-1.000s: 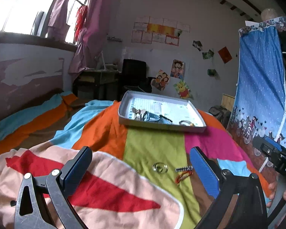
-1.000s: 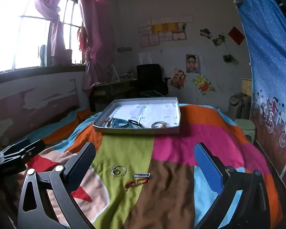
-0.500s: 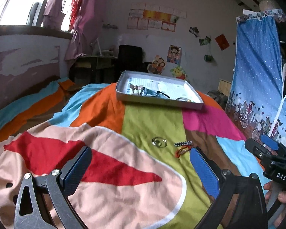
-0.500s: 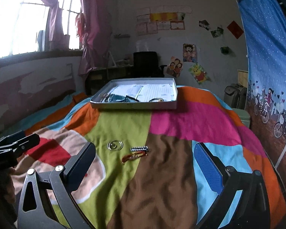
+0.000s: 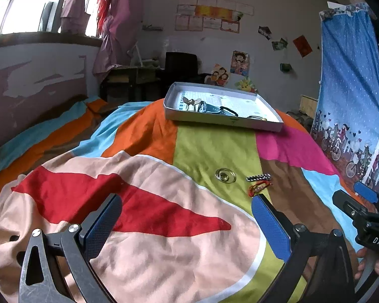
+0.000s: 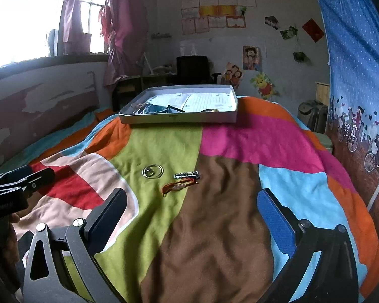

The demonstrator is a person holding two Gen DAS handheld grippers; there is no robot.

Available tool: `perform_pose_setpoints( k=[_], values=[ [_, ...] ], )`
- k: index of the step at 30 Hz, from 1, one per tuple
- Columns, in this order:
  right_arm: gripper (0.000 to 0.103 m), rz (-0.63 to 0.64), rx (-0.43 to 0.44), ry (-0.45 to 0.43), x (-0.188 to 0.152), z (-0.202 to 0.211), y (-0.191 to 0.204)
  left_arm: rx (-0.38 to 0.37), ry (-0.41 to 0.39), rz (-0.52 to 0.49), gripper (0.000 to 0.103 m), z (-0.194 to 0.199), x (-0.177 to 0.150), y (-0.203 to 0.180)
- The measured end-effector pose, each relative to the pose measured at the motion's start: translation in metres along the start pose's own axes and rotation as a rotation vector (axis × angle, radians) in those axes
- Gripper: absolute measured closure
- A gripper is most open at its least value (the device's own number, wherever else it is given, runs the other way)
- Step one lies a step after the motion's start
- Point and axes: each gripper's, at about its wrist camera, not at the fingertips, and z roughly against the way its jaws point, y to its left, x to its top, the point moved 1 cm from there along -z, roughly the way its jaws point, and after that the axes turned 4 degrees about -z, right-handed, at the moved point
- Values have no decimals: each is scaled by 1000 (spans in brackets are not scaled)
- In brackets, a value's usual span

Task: Organize jewelry
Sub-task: 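Move the left tool toward the silver ring while the right tool approaches the striped clip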

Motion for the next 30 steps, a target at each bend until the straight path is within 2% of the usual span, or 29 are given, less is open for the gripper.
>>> perform_pose_setpoints(
  k=[19, 30],
  values=[
    [1, 5, -12, 26, 2, -24, -2, 20, 42, -52, 0, -33, 6, 0],
    [1, 10, -29, 64, 1, -51, 5, 40, 48, -34, 0, -47, 2, 11]
  ],
)
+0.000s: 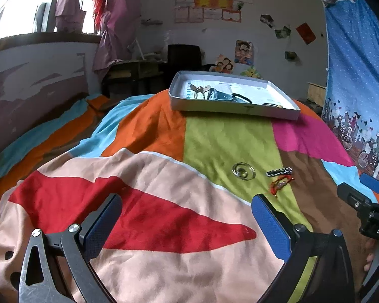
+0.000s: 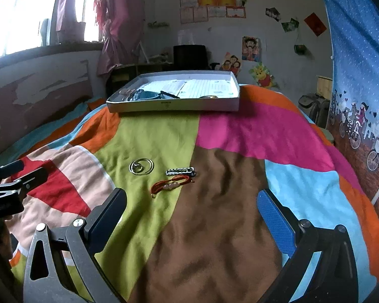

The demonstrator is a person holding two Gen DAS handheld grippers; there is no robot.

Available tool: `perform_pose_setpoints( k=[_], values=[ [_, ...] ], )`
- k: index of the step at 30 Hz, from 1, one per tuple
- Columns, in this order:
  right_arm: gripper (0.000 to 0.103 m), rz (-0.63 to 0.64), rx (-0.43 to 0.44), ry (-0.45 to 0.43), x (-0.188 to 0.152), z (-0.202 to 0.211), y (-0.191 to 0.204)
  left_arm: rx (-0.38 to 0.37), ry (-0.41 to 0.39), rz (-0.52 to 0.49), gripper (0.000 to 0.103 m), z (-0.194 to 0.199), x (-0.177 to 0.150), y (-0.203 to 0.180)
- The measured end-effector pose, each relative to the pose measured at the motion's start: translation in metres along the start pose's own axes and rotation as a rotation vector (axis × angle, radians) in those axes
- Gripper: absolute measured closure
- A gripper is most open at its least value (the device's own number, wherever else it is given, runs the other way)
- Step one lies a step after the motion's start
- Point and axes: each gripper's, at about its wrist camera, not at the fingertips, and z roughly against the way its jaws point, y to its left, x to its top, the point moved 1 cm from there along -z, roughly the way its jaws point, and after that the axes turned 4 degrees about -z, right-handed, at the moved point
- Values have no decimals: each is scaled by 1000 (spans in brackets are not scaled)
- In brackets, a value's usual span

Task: Organize jewelry
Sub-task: 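Move the left tool toward the silver ring while the right tool approaches the striped clip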

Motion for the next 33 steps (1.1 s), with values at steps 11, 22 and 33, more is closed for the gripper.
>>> perform_pose_setpoints(
  k=[11, 22, 33],
  values=[
    [1, 19, -4, 21, 1, -18, 5, -9, 32, -30, 0, -20, 6, 0],
    [1, 26, 3, 51, 6, -38, -2, -82, 49, -27, 0, -62, 26, -13],
    [2, -7, 44, 129, 17, -71, -17, -264, 182, -30, 2, -120, 35, -27]
  ],
)
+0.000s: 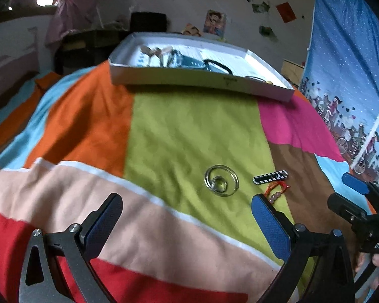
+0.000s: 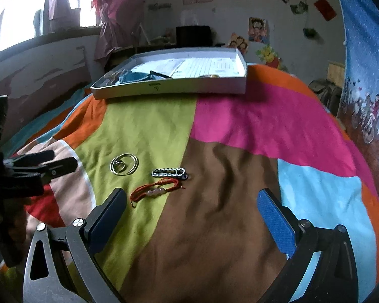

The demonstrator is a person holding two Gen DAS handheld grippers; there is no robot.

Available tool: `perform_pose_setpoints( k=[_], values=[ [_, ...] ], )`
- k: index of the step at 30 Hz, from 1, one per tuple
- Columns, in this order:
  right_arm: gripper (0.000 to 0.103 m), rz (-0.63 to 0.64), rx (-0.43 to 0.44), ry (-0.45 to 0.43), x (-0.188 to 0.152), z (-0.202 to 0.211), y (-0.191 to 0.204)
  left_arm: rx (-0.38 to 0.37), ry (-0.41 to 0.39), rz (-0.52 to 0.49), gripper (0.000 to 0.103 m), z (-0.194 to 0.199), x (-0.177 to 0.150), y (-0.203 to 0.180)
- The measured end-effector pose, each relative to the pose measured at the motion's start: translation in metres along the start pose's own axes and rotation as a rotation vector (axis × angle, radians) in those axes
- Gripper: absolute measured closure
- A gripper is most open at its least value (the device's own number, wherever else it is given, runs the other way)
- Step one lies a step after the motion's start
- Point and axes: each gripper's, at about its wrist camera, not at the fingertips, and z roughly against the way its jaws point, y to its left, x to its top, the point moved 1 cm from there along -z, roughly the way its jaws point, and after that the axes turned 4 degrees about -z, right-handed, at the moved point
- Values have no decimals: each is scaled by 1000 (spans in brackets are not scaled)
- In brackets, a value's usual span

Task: Organize jewelry
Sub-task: 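Move the left tool toward the silver ring while the right tool approaches the striped clip, then grasp the silver ring with the left tool while the right tool grasps the black-and-white striped clip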

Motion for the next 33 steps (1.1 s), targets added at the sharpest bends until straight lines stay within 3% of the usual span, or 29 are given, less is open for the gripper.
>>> perform_pose_setpoints(
  k=[3, 9, 16, 22, 24, 28, 29, 30, 33],
  values=[
    [4, -20, 34, 23, 4, -10, -4, -43, 16, 14, 13, -10, 3, 1],
    [44, 2, 92, 88, 14, -39, -1, -108, 53, 32, 38, -32, 15, 1],
    [67, 6, 135, 172, 28, -80, 8, -90, 142, 10, 56, -64, 33, -7],
    [68, 2, 170, 222, 26, -103, 17, -136, 243, -9, 60, -86, 40, -16],
    [68, 8, 179, 239, 23, -108, 19, -142, 267, -3, 65, -92, 42, -17],
    [68, 40, 195, 262, 21, -116, 30, -143, 309, 1, 86, -100, 44, -20],
    [70, 48, 194, 262, 20, -116, 33, -156, 325, 1, 90, -102, 43, -21],
    [78, 54, 193, 265, 20, -116, 35, -161, 337, -3, 92, -103, 42, -22],
    [85, 57, 194, 273, 18, -116, 38, -190, 366, 3, 98, -104, 38, -23]
  ],
)
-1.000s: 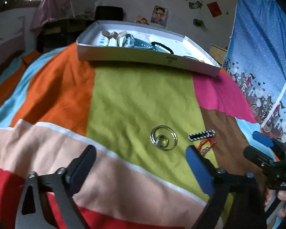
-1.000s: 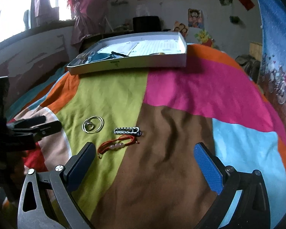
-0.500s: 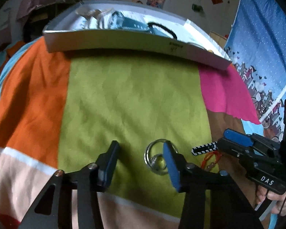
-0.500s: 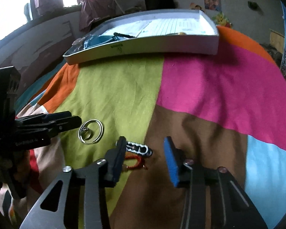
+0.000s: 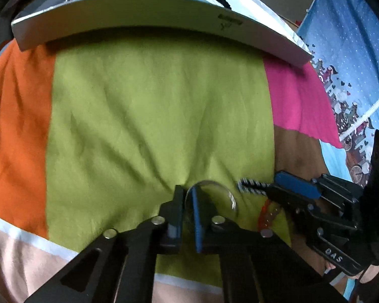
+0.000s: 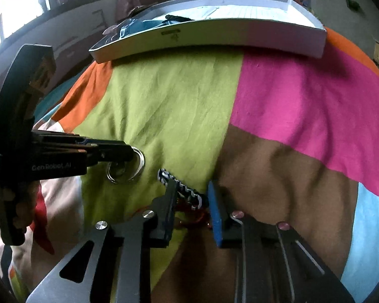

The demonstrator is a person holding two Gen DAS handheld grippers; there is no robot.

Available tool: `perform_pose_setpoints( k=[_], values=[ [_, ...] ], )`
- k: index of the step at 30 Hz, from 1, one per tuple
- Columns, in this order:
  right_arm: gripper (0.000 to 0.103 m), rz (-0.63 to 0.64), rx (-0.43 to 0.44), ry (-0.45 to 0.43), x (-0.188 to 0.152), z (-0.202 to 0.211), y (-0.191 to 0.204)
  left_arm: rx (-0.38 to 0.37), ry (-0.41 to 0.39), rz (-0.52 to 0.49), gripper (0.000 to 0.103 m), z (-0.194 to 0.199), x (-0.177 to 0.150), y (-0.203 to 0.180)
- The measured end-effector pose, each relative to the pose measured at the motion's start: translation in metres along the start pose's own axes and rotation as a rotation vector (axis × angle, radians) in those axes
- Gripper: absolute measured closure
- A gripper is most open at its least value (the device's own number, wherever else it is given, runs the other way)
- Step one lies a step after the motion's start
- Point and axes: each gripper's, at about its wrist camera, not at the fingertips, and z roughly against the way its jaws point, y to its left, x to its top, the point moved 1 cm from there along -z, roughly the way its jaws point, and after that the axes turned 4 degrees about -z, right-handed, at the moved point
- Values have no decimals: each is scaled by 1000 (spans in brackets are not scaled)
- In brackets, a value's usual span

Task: Organize jewelry
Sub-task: 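Grasp the silver ring with the left tool while the right tool grasps the black-and-white striped clip, then carry the ring and striped clip into the tray and open both tools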

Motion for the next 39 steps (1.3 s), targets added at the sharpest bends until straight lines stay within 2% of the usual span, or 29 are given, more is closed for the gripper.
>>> perform_pose_setpoints(
  k=[3, 6, 10, 17, 26, 30, 33, 39],
  values=[
    [88, -14, 16, 4, 0, 2, -2, -47, -7, 58, 98, 4, -4, 6],
    [93, -40, 42, -3, 0, 5, -5, -58, -22, 95, 99, 11, -9, 9],
    [93, -45, 55, -31, 0, 10, -6, -64, -53, 111, 99, 29, -15, 9],
    [93, -70, 79, -94, -2, 28, -12, -16, -123, 47, 100, 63, -23, -4],
    [93, -145, 122, -177, 3, 48, -23, 11, -219, 9, 100, 93, -5, -16],
    [93, -155, 130, -214, 8, 62, -31, 4, -296, 27, 100, 106, 16, -16],
    [93, -131, 120, -242, 25, 69, -34, 1, -361, 44, 100, 115, 43, -16],
    [93, -117, 105, -325, 86, 79, -49, 41, -467, 43, 100, 113, 106, -15]
  ],
)
